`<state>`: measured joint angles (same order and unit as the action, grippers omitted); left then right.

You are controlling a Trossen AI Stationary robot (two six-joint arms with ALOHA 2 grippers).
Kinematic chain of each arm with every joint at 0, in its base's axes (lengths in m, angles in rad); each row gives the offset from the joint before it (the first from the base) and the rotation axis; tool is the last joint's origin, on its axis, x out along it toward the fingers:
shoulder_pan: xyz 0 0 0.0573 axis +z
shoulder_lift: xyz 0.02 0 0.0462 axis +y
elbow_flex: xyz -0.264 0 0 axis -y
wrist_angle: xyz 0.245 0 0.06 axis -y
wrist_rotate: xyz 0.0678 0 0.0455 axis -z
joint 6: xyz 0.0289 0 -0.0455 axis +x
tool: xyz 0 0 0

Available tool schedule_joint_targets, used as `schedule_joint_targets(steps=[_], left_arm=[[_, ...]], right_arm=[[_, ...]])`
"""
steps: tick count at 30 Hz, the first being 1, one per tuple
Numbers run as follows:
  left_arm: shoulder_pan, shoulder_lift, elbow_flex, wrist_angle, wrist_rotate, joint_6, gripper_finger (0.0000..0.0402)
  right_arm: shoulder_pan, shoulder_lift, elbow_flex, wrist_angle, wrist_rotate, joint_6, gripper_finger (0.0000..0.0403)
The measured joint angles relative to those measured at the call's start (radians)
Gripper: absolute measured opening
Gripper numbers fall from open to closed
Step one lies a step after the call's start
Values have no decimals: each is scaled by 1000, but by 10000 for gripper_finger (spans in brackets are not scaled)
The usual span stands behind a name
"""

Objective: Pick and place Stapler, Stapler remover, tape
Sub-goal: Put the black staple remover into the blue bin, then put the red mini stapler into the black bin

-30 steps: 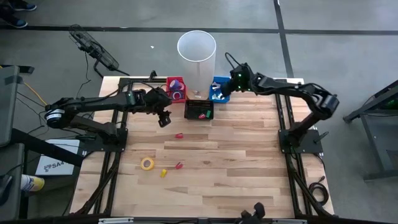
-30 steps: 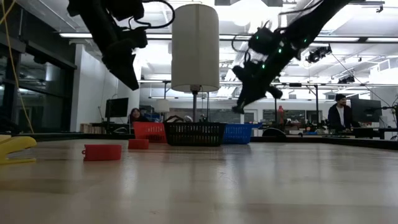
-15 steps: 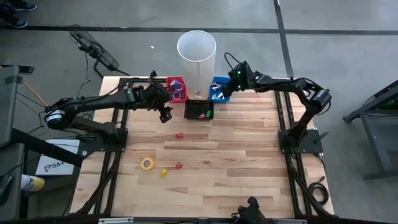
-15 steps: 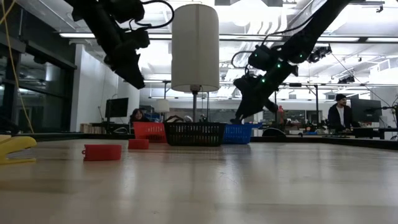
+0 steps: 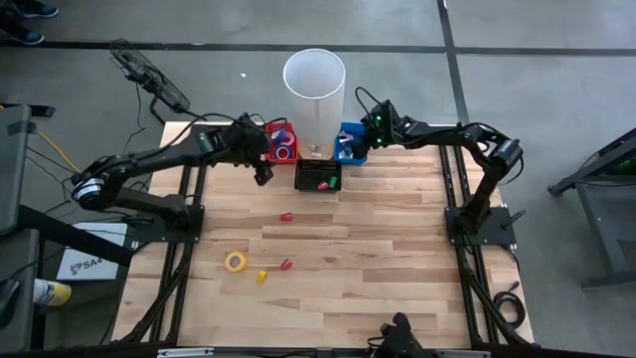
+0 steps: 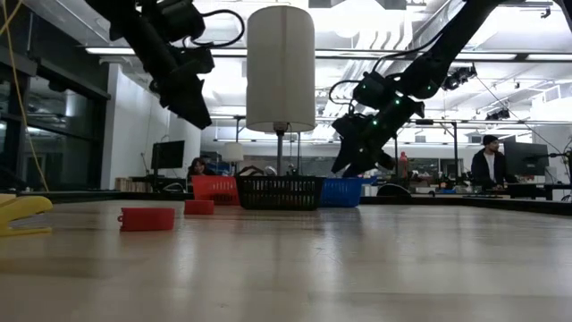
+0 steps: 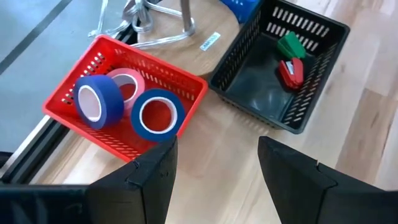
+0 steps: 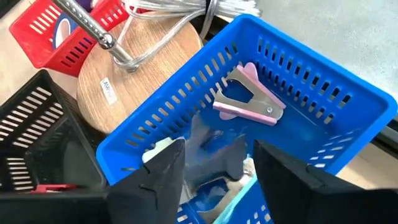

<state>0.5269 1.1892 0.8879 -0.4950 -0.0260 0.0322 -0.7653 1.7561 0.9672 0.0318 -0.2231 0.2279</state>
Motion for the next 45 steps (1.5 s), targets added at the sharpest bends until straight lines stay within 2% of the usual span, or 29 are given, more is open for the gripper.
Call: schedule_joint_targets(steps=[11, 28, 32, 36, 41, 45], left_arm=[[36, 0, 0, -5, 79, 11, 218], [36, 107, 1, -98, 229, 76, 218], [34, 157, 1, -111, 309, 76, 218], [-1, 208, 1, -120, 380, 137, 218], [-87, 276, 0, -158, 384, 225, 218], [-160, 323, 0, -152, 372, 226, 218]], right_arm=[[-28, -50, 0, -19, 7, 7, 189], [-37, -336, 0, -274, 30, -54, 190], [-24, -399, 0, -350, 31, -54, 189], [2, -455, 0, -410, 29, -78, 190], [50, -496, 0, -461, 20, -125, 189], [79, -515, 0, -482, 3, -125, 190]])
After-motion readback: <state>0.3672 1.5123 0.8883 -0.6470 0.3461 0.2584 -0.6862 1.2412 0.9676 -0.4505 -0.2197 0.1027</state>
